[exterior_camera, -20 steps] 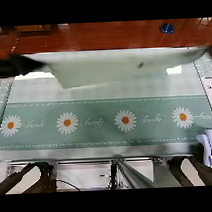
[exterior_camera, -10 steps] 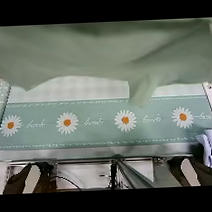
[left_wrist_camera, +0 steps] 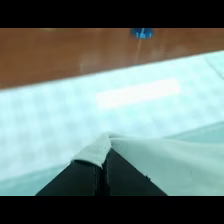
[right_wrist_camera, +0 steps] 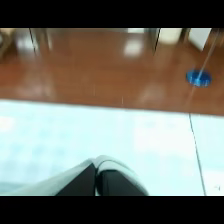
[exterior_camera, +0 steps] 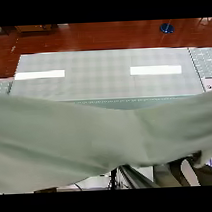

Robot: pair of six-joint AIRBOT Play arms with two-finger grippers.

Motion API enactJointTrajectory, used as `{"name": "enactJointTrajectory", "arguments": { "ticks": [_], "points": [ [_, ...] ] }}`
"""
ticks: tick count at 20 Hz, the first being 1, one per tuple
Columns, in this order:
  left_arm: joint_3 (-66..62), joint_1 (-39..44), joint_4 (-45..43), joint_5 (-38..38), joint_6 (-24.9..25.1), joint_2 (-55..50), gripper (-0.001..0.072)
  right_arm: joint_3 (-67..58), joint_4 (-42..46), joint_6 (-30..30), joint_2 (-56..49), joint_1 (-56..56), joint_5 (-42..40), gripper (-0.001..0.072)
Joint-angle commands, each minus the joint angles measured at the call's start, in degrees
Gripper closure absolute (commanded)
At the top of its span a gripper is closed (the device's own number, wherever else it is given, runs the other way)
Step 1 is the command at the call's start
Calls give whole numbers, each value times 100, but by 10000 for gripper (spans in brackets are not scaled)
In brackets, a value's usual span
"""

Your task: Fold the shirts.

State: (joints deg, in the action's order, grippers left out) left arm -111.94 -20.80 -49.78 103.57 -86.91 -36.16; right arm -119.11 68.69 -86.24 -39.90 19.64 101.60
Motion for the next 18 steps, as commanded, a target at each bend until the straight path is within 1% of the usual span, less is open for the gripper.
{"name": "enactJointTrajectory", "arguments": {
  "ticks": [1,2,4,5,7,9,11,13,16,18],
  "points": [
    [1596,68,-365,96,455,-17,684,1027,796,179,-240,-595,251,683],
    [2184,68,-448,-111,621,-87,684,1438,863,262,-398,-660,70,683],
    [3099,72,-417,-616,730,-367,684,2138,938,297,-975,-671,-358,683],
    [3456,114,-337,-874,977,-612,684,2306,896,295,-1346,-671,-507,682],
    [3825,350,-337,-1305,1235,-1283,684,2358,474,295,-2275,-671,-837,682],
    [3816,625,-332,-1593,1335,-2164,683,2358,269,295,-3003,-671,-1360,682],
    [3646,820,-330,-1961,1478,-3075,683,2358,153,295,-3567,-671,-2188,682],
    [3392,883,-243,-2367,1753,-3810,682,2358,-146,308,-3939,-673,-3060,682],
    [2935,868,-4,-3263,2256,-4631,682,2358,-614,442,-4406,-702,-4214,682],
    [2826,881,284,-3941,2562,-4968,681,2361,-564,697,-4743,-828,-4647,682]
  ]
}}
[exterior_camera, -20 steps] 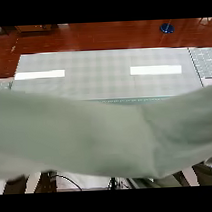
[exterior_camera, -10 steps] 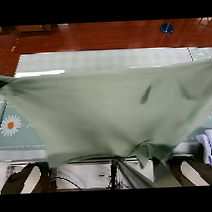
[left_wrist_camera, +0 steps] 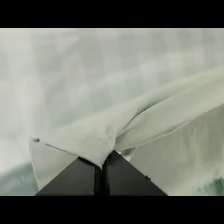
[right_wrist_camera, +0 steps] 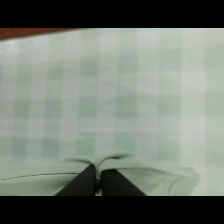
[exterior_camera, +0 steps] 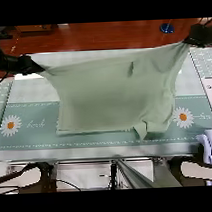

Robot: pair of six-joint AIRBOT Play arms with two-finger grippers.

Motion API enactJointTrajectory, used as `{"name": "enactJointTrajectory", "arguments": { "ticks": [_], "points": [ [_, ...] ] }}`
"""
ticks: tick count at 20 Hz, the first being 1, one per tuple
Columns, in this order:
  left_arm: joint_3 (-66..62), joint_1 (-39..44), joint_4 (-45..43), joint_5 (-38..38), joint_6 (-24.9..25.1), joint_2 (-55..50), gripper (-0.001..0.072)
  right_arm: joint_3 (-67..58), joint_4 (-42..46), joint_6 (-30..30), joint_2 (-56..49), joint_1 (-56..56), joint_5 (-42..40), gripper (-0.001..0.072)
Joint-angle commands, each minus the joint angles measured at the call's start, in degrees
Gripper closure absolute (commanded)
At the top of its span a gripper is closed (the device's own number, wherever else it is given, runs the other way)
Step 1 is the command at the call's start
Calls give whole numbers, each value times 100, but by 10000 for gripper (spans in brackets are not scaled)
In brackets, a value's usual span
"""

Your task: Fold the shirts.

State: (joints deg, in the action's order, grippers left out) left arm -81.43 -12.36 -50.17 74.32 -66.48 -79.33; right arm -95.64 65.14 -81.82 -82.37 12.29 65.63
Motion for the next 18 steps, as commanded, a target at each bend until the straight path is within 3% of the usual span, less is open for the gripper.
{"name": "enactJointTrajectory", "arguments": {
  "ticks": [1,8,12,14,16,18],
  "points": [
    [-223,61,474,-1250,664,-787,681,13,-203,372,-686,-164,-1145,682],
    [-223,216,566,-1700,1102,-1775,681,13,-142,605,-1969,-643,-1604,682],
    [-232,188,566,-1725,1141,-2050,681,11,-101,608,-2090,-599,-1810,681],
    [-393,111,564,-1233,1139,-2035,681,11,-48,605,-1864,-509,-1405,682],
    [-723,-17,361,-262,1014,-2035,682,11,160,553,-1624,-398,-599,681],
    [-1045,-136,-7,623,39,-2035,681,11,442,184,-1449,-304,188,682]
  ]
}}
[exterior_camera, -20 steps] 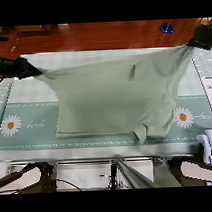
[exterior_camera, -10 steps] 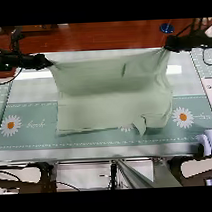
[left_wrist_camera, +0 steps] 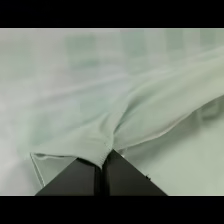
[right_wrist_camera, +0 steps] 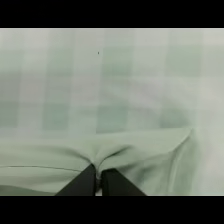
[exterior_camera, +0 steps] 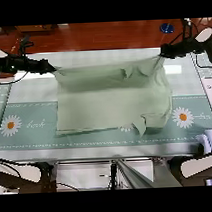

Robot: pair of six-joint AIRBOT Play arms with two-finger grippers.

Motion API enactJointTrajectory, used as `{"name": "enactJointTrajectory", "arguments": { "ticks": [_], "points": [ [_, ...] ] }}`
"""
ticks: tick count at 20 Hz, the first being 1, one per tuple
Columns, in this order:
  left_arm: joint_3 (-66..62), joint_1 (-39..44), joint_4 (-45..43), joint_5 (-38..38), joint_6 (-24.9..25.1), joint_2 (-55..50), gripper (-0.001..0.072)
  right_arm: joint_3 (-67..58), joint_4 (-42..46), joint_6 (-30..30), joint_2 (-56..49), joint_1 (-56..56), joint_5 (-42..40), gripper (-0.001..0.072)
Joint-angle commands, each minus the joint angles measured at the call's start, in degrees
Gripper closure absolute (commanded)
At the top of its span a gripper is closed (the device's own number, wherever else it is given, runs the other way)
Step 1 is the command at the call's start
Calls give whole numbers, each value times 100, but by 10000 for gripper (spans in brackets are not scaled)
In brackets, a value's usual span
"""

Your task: Fold the shirts.

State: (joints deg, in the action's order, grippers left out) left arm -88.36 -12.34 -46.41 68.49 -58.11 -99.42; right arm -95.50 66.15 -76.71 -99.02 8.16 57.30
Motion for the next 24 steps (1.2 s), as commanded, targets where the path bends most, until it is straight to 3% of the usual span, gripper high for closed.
{"name": "enactJointTrajectory", "arguments": {
  "ticks": [1,3,5,7,11,12,13,14,15,17,20,24],
  "points": [
    [-402,-164,-398,1611,-1165,-26,681,0,442,-503,247,138,1482,682],
    [-354,-98,-426,2256,-1403,-46,681,0,667,-850,238,96,2404,681],
    [-208,83,-654,2562,-1528,-74,681,37,970,-992,214,31,2822,682],
    [-61,278,-1049,2533,-1526,-116,681,175,933,-1034,210,20,2750,681],
    [-22,350,-1294,1790,-1504,-240,668,361,822,-1021,85,20,2111,681],
    [-33,332,-1231,1626,-1502,-238,598,361,669,-944,48,20,2111,674],
    [-72,304,-1117,1578,-1488,-240,455,361,514,-820,44,22,2109,589],
    [-140,262,-1012,1609,-1462,-236,262,361,299,-560,57,24,2146,398],
    [-247,219,-1023,1781,-1440,-223,200,356,105,-256,96,42,2332,358],
    [-402,11,-1078,2201,-1128,-76,202,354,245,50,273,129,2920,353],
    [66,-619,-1147,2761,-1003,468,202,549,1405,31,625,455,4079,353],
    [2684,-1344,-999,2258,-669,1808,202,2647,133,420,1587,1158,3421,319]
  ]
}}
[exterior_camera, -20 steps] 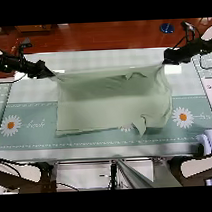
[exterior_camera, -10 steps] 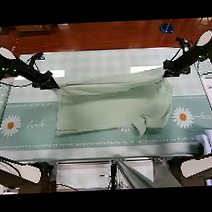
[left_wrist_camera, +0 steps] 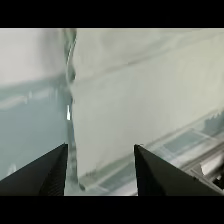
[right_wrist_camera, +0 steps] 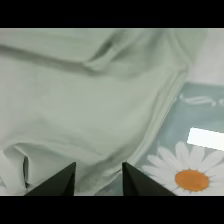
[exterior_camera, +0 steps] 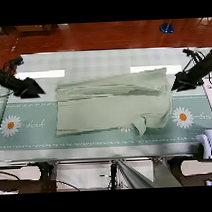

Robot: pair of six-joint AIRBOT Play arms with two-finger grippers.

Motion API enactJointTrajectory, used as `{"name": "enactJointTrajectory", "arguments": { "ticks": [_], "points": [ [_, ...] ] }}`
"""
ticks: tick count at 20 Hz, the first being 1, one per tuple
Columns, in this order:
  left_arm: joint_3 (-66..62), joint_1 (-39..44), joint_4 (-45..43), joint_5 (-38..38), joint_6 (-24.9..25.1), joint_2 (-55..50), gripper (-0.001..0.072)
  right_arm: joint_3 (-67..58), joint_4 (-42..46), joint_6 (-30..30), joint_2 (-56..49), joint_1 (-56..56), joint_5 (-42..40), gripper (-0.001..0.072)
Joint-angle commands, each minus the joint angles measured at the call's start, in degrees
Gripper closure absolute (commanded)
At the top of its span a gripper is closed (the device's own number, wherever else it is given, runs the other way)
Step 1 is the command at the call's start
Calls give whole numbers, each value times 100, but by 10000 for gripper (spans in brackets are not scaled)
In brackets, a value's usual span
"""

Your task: Fold the shirts.

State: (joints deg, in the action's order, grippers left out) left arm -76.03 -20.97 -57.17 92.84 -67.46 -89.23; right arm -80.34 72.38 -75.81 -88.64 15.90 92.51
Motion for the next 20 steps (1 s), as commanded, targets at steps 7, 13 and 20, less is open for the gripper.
{"name": "enactJointTrajectory", "arguments": {
  "ticks": [7,13,20],
  "points": [
    [4437,-866,208,-417,850,1738,201,3418,-1458,911,1714,946,-970,258],
    [4747,-750,168,-1174,684,1738,201,3512,-1646,977,2085,962,-994,258],
    [4741,-203,210,-2181,352,1738,202,3512,-1650,949,2299,964,-986,258]
  ]
}}
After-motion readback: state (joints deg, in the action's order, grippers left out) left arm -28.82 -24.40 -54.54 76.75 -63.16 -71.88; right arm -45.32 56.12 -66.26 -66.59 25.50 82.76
